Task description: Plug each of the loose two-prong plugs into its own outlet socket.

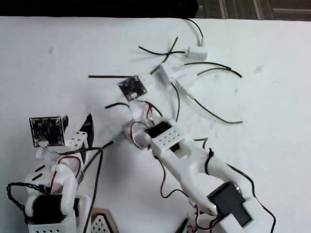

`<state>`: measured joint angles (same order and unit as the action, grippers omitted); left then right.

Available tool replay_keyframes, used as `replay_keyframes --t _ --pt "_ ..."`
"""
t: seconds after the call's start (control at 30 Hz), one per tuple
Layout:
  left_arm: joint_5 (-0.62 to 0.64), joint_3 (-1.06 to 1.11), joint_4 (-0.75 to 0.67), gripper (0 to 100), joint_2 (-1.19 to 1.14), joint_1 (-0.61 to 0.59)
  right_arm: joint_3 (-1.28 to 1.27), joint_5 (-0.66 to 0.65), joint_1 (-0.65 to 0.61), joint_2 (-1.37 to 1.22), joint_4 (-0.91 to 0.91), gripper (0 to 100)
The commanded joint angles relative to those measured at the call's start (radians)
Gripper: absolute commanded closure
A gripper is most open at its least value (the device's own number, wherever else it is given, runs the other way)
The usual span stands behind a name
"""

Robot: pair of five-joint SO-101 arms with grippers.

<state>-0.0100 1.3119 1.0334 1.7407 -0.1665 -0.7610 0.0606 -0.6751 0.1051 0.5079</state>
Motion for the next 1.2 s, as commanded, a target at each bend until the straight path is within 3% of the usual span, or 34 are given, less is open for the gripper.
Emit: replay_keyframes --t 0.0,0.33,0.73,1.17 --pt "0.008 0.000 -0.026 79 -0.001 -0.012 0.008 0.006 -0.008 0.035 -0.022 98.1" --pt "0.008 0.000 -0.026 79 -0.001 -0.012 -0.046 0.003 -0.030 0.044 -0.033 98.1" --pt "0.008 0.000 -0.026 79 -0.001 -0.013 -0.041 -0.146 0.004 -0.101 -0.142 98.1" --pt "0.008 0.002 -0.026 79 -0.001 -0.013 0.081 -0.259 0.283 -0.130 -0.239 98.1"
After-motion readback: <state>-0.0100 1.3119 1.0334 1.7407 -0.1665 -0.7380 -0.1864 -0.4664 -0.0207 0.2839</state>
